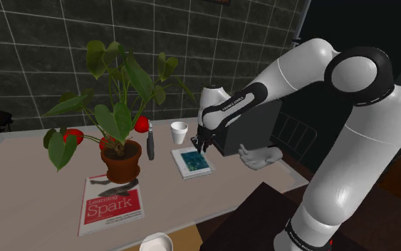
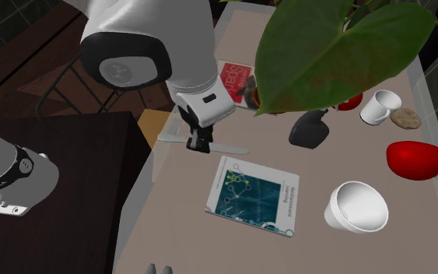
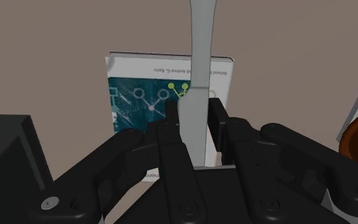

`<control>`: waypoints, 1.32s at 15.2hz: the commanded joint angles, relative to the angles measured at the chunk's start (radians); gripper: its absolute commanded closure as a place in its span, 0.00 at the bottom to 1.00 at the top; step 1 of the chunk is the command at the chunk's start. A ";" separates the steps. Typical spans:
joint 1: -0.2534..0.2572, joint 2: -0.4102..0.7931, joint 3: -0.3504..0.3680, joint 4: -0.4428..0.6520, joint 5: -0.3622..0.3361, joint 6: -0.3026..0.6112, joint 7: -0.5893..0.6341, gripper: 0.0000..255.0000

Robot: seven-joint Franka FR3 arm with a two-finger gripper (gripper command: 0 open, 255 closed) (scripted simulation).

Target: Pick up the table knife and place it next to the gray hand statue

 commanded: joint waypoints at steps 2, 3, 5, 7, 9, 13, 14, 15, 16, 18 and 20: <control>-0.037 -0.058 -0.035 -0.071 0.018 0.019 -0.085 1.00; -0.048 -0.073 -0.048 -0.090 0.022 0.025 -0.113 1.00; -0.072 -0.102 -0.076 -0.125 0.029 0.035 -0.169 1.00; -0.095 -0.127 -0.106 -0.156 0.033 0.044 -0.225 1.00; -0.127 -0.155 -0.149 -0.189 0.035 0.053 -0.301 1.00; -0.128 -0.109 -0.149 -0.203 0.027 0.114 -0.293 1.00; -0.129 -0.096 -0.149 -0.206 0.025 0.129 -0.291 1.00; -0.129 -0.084 -0.149 -0.209 0.023 0.145 -0.289 1.00; -0.130 -0.071 -0.150 -0.212 0.020 0.160 -0.287 1.00; -0.131 -0.044 -0.150 -0.216 0.015 0.190 -0.282 1.00; -0.131 -0.017 -0.150 -0.219 0.009 0.221 -0.277 1.00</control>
